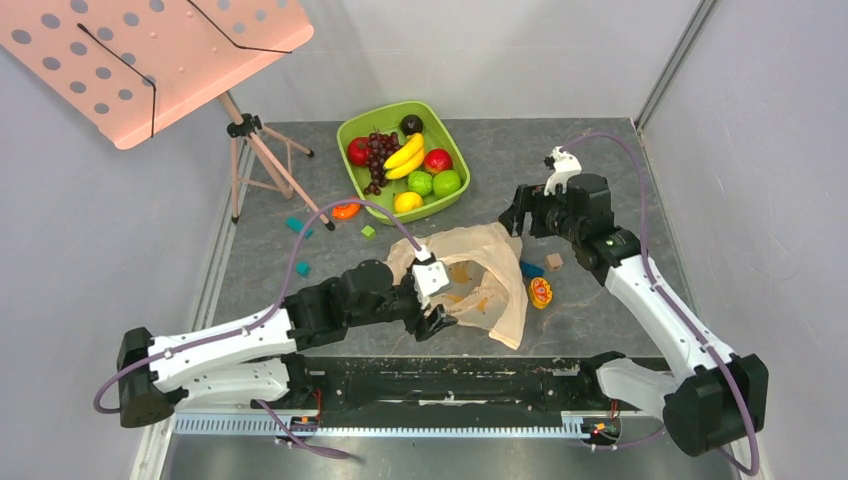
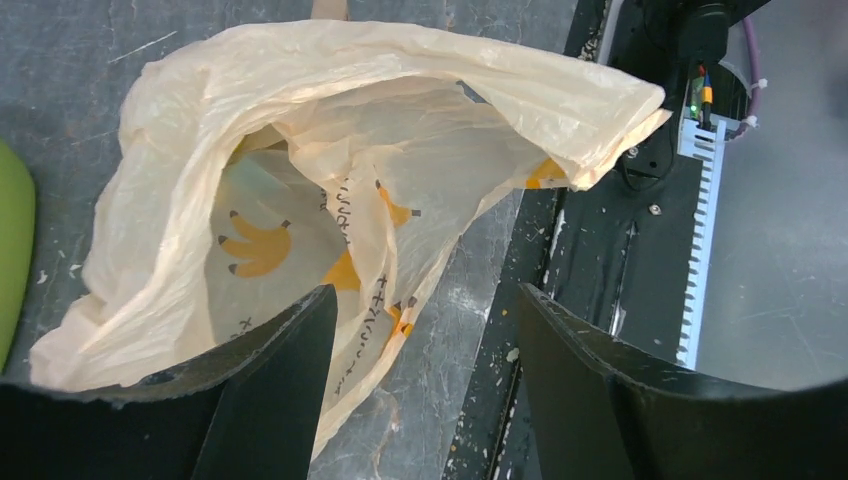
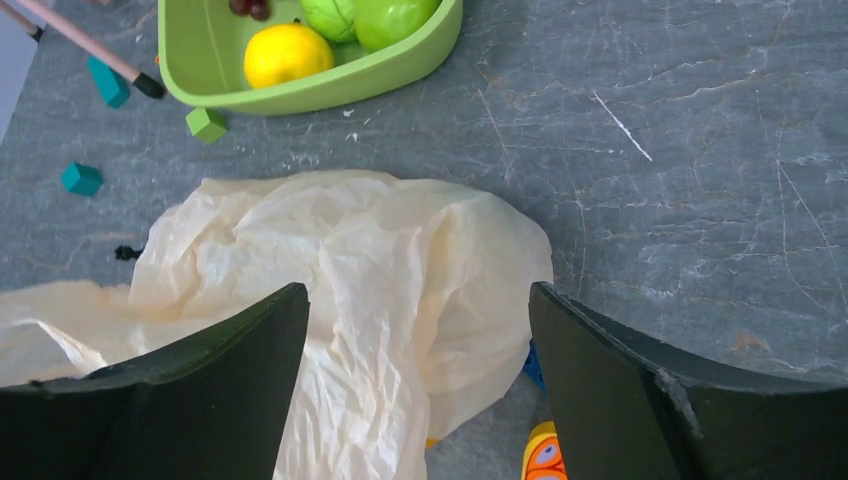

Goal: Take the fake fruits out of the plastic bag
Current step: Take out the fake fruit from the plastic bag.

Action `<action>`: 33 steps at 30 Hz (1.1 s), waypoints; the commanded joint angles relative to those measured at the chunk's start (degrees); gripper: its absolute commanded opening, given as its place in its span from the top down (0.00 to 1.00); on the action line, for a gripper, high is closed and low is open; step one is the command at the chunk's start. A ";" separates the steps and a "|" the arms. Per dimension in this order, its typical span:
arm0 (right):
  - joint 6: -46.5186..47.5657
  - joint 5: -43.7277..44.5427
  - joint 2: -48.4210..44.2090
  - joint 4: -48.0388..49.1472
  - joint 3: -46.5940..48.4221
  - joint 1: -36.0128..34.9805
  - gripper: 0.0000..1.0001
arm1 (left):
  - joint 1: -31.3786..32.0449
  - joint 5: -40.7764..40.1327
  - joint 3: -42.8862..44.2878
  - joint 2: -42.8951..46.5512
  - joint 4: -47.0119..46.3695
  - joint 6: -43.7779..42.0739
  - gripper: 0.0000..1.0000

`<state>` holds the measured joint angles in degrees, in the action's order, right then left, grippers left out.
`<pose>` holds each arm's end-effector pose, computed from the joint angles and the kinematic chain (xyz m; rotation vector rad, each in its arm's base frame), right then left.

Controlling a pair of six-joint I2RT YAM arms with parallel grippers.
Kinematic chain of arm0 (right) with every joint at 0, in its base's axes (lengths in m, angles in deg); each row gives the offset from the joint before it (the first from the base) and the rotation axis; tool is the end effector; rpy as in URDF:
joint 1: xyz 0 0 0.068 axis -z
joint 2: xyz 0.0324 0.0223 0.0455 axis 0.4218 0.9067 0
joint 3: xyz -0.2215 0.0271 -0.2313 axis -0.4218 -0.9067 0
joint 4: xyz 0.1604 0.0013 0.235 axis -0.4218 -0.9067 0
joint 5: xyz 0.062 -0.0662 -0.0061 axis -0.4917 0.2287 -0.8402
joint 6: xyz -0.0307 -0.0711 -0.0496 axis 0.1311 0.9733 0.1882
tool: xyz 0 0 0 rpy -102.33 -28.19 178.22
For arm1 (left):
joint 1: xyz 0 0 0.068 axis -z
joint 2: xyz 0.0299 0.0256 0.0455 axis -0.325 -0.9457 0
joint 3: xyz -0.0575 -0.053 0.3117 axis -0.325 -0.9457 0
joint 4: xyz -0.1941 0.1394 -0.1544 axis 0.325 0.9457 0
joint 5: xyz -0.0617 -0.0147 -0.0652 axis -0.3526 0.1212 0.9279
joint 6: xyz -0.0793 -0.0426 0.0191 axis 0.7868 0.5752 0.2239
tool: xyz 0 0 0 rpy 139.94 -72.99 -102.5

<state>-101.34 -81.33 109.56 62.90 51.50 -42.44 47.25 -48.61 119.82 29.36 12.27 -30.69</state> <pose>0.2676 0.1019 0.3196 -0.1957 2.0845 0.5436 0.0973 -0.2371 0.3257 1.1792 1.6523 -0.8085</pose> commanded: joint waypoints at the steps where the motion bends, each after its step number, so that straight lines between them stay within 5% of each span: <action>1: -3.12 2.63 4.27 2.60 3.63 0.27 0.19 | 0.58 0.76 -4.01 -3.34 -15.65 -0.64 0.28; 14: -1.93 4.26 11.38 5.37 2.69 1.50 0.32 | -0.15 -11.19 -3.46 -22.65 -34.47 -6.45 0.30; 33: -2.89 4.30 28.80 8.45 14.43 2.12 0.40 | -5.94 -13.06 -1.76 -37.06 -46.92 -10.64 0.32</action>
<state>-103.52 -77.90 134.72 68.54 61.01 -40.65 41.70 -60.59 115.85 -5.78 -27.90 -37.75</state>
